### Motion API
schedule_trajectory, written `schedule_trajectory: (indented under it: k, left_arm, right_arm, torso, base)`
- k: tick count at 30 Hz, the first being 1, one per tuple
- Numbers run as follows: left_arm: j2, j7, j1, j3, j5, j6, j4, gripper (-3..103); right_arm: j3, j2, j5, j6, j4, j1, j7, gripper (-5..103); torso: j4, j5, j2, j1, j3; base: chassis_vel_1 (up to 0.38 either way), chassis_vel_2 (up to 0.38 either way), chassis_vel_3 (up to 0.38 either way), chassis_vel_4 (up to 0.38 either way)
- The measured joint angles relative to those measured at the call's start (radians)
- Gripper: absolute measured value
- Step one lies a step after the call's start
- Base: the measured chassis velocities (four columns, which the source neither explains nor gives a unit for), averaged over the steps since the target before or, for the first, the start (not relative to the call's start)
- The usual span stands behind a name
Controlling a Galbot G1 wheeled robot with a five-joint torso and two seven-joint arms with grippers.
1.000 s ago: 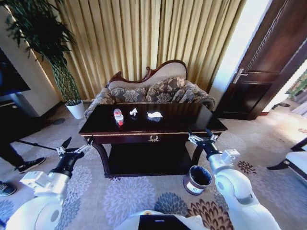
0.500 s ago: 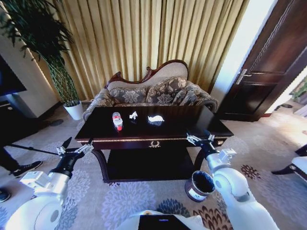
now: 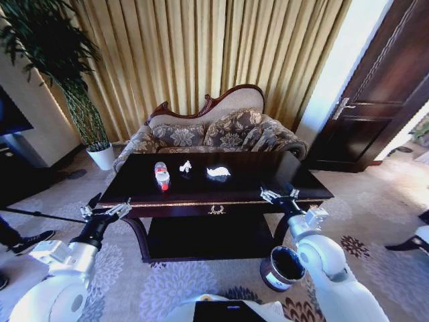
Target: Move to the front of the table and place the trash on the table into the trash bin.
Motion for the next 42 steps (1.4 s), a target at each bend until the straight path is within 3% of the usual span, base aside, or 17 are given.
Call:
schedule_trajectory:
  k: [6,7,9,17,27,33,42]
  left_arm:
    - [-0.011,0.0,0.023,-0.008,0.0,-0.002,0.0,100]
    - [-0.019,0.0,0.035,-0.014,0.0,-0.002,0.0,100]
    - [-0.027,0.0,0.052,-0.027,-0.006,-0.011,0.0,100]
    - [-0.019,0.005,0.094,-0.12,-0.092,-0.05,0.0,100]
    - [-0.037,0.005,0.105,-0.135,-0.096,-0.049,0.0,100]
    - [-0.05,0.004,0.102,-0.122,-0.085,-0.045,0.0,100]
    - [-0.061,0.005,0.101,-0.122,-0.082,-0.041,0.0,100]
  right_arm:
    - [-0.012,-0.064,0.116,-0.038,-0.008,0.049,-0.025,100]
    - [-0.025,-0.088,0.188,-0.065,-0.008,0.072,-0.025,100]
    - [-0.055,-0.119,0.236,-0.084,-0.034,0.107,-0.025,100]
    - [-0.251,-0.19,0.288,-0.121,-0.183,0.329,-0.001,100]
    - [-0.467,-0.174,0.312,-0.159,-0.339,0.591,0.048,100]
    - [-0.602,-0.127,0.328,-0.212,-0.451,0.719,0.133,100]
    - [-0.675,-0.09,0.36,-0.294,-0.48,0.81,0.261,100]
  torso:
    - [-0.0002,0.0001,0.0,0.0,0.0]
    - [0.0,-0.0001,0.0,0.0,0.0]
    - [0.0,0.0,0.0,0.0,0.0]
    - [-0.0001,0.0002,0.0,0.0,0.0]
    - [-0.0003,-0.0001,0.0,0.0,0.0]
    - [0.0001,0.0,0.0,0.0,0.0]
    - [0.0,-0.0001,0.0,0.0,0.0]
  base:
    - [-0.036,0.048,0.044,-0.037]
    - [0.0,0.0,0.0,0.0]
    - [0.0,0.0,0.0,0.0]
    - [0.0,0.0,0.0,0.0]
    - [0.0,0.0,0.0,0.0]
    - [0.0,0.0,0.0,0.0]
    - [0.0,0.0,0.0,0.0]
